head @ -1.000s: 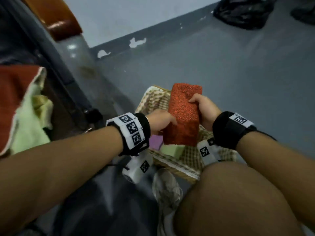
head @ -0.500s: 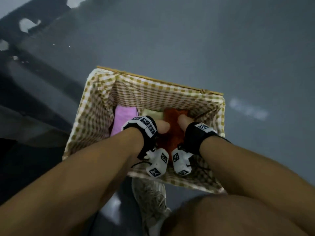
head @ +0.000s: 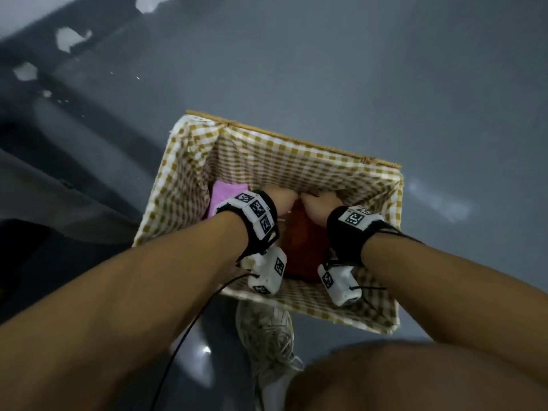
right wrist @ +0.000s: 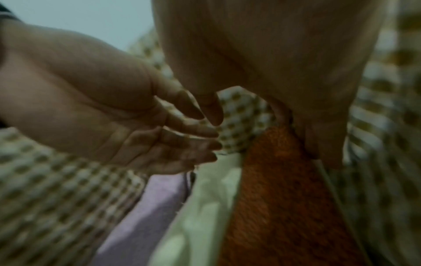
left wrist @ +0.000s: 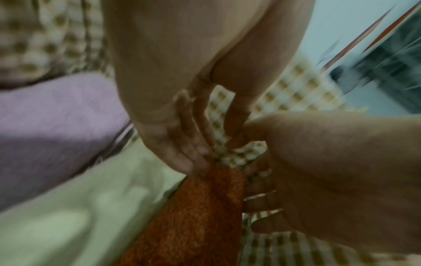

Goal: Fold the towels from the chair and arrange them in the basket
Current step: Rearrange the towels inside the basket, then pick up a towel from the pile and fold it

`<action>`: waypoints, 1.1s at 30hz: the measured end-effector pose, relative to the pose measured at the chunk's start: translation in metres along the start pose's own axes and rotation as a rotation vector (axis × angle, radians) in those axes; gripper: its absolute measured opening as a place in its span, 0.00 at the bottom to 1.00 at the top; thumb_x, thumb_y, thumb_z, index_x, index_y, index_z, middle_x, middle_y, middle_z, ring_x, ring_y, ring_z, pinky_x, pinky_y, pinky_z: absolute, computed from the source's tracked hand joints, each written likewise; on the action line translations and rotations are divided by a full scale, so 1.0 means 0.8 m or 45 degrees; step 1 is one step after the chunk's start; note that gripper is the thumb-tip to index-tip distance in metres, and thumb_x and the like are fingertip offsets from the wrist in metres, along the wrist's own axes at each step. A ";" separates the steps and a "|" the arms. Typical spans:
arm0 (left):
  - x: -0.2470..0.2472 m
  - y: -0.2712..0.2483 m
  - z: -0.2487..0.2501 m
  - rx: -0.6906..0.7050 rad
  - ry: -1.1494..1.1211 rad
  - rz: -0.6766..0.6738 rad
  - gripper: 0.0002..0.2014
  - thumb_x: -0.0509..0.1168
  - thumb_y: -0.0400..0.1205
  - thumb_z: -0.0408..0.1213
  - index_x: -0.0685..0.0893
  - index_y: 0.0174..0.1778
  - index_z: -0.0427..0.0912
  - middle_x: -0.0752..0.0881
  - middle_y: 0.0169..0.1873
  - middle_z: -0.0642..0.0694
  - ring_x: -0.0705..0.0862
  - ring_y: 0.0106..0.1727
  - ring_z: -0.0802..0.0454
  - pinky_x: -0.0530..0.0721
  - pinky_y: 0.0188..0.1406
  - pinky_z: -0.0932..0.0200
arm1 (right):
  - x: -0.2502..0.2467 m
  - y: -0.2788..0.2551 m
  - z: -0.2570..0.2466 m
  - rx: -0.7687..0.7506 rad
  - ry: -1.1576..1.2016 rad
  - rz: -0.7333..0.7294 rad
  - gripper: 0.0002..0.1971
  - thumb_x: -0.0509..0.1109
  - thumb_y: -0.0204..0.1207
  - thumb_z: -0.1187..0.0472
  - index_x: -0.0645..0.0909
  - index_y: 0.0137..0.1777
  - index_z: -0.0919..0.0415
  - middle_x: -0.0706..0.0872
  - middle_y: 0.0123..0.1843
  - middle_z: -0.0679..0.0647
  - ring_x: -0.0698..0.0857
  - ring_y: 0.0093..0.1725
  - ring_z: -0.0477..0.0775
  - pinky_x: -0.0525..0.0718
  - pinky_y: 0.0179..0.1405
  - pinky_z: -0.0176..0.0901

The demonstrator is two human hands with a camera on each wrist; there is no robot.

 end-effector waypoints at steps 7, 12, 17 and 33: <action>-0.114 -0.142 0.039 0.183 -0.120 0.228 0.10 0.58 0.88 0.32 0.84 0.51 0.34 0.88 0.48 0.39 0.86 0.40 0.47 0.88 0.42 0.52 | 0.007 -0.115 -0.152 -0.396 -0.341 -0.195 0.18 0.55 0.87 0.54 0.84 0.57 0.63 0.87 0.60 0.66 0.81 0.47 0.58 0.77 0.45 0.48; -0.224 -0.289 -0.009 0.261 -0.047 0.424 0.10 0.61 0.84 0.31 0.87 0.51 0.33 0.90 0.45 0.35 0.89 0.44 0.42 0.84 0.40 0.54 | 0.063 -0.244 -0.273 -0.682 -0.509 -0.471 0.10 0.66 0.79 0.59 0.87 0.47 0.62 0.92 0.51 0.60 0.85 0.39 0.54 0.81 0.38 0.41; -0.330 -0.462 -0.110 0.264 -0.089 0.720 0.08 0.65 0.83 0.36 0.85 0.39 0.41 0.88 0.34 0.41 0.88 0.36 0.48 0.83 0.38 0.56 | 0.173 -0.406 -0.385 -1.086 -0.772 -0.754 0.12 0.67 0.81 0.55 0.88 0.47 0.63 0.89 0.38 0.52 0.85 0.36 0.49 0.81 0.36 0.36; -0.427 -0.606 -0.419 -0.311 0.393 1.341 0.28 0.69 0.76 0.45 0.75 0.74 0.48 0.75 0.71 0.39 0.74 0.70 0.38 0.74 0.69 0.48 | 0.447 -0.531 -0.483 -1.575 -1.144 -0.610 0.21 0.70 0.80 0.57 0.80 0.72 0.59 0.85 0.67 0.56 0.84 0.64 0.56 0.80 0.65 0.44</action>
Point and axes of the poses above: each hand's wrist, its own y-axis towards the middle knuckle, its own x-axis out of the palm, z = x × y, the point moved 8 cm from there along y, towards the middle knuckle
